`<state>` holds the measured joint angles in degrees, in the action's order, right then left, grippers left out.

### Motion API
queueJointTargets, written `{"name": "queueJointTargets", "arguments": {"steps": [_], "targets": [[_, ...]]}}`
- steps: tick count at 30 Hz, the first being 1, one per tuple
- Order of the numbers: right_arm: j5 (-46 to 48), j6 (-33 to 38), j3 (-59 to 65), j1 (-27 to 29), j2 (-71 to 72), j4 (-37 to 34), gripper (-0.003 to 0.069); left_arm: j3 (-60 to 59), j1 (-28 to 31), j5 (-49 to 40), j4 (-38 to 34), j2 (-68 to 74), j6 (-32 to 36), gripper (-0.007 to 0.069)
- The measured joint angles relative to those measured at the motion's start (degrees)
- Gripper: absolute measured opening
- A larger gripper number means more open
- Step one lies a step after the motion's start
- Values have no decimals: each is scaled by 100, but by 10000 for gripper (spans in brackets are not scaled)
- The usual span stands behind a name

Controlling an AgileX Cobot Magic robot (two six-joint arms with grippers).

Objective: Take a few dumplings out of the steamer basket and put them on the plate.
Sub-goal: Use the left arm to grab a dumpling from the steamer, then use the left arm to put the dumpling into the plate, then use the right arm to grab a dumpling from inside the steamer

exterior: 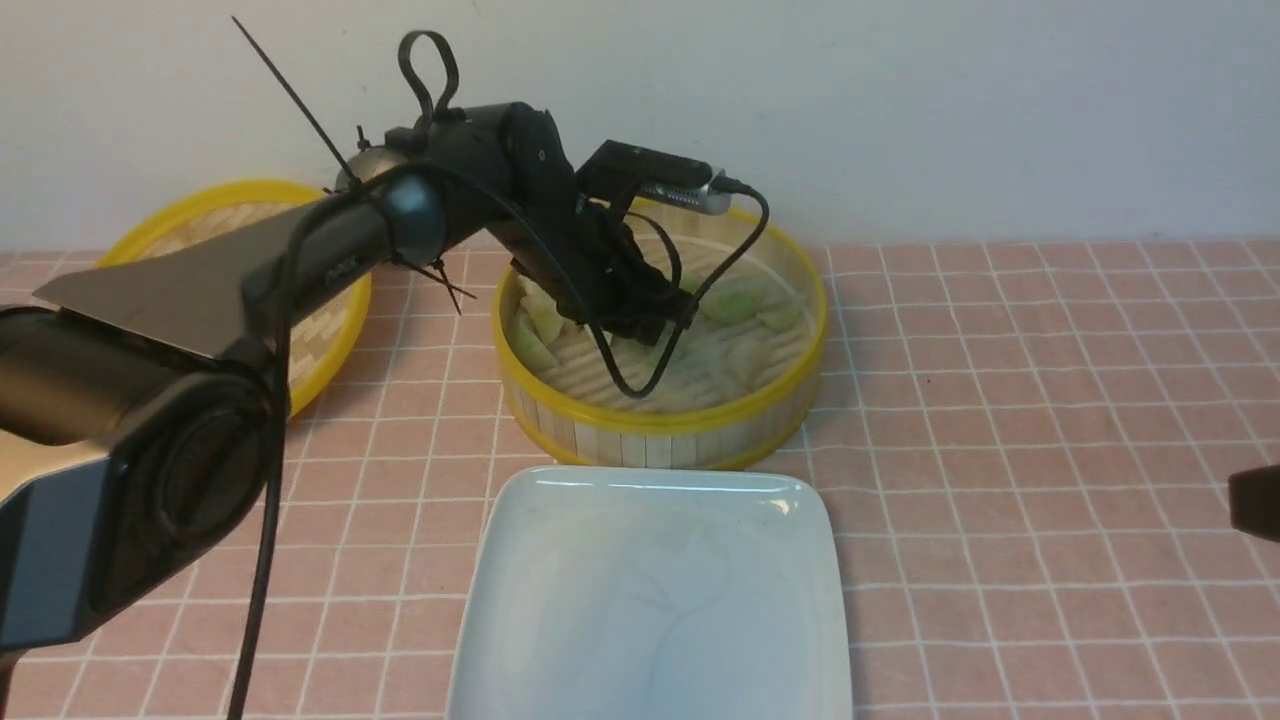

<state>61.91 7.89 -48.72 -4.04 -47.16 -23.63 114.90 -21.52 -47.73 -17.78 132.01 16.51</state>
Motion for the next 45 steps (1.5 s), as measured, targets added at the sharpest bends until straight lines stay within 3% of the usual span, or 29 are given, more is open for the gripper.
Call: {"name": "queueJointTargets", "arguments": {"steps": [4,10,15,19,27,29,34,38,41,43,45], "targets": [[106,8,0,0,0,0,-15,-5,0,-567,9,-508,-45,162],[261,28,0,0,0,-20,-15,-28,0,-2186,-38,-1668,-188,162],[290,49,0,0,0,-104,-15,-622,-50,-2248,-50,-2335,-571,162],[295,72,0,0,0,-135,-15,-1822,-314,-2273,-21,-2754,-686,162],[176,195,0,0,0,-135,-15,-2970,-791,-1952,291,-2291,-686,162],[38,206,0,0,-6,-135,-15,-2977,-825,-1760,378,-2022,-686,201],[164,436,-304,0,-353,-129,-15,-2977,-836,-1665,396,-1718,-699,448],[377,481,-955,-84,-968,-129,-15,-2700,-836,-1964,441,-1712,-932,569],[382,487,-1468,-336,-1538,-129,-13,-2323,-836,-2099,651,-1757,-1155,531],[382,482,-1886,-633,-2041,-59,-13,-2195,-836,-2099,849,-1926,-1251,419],[387,426,-2383,-864,-2605,93,-13,-2244,-836,-2116,1039,-2395,-1387,231]]}}
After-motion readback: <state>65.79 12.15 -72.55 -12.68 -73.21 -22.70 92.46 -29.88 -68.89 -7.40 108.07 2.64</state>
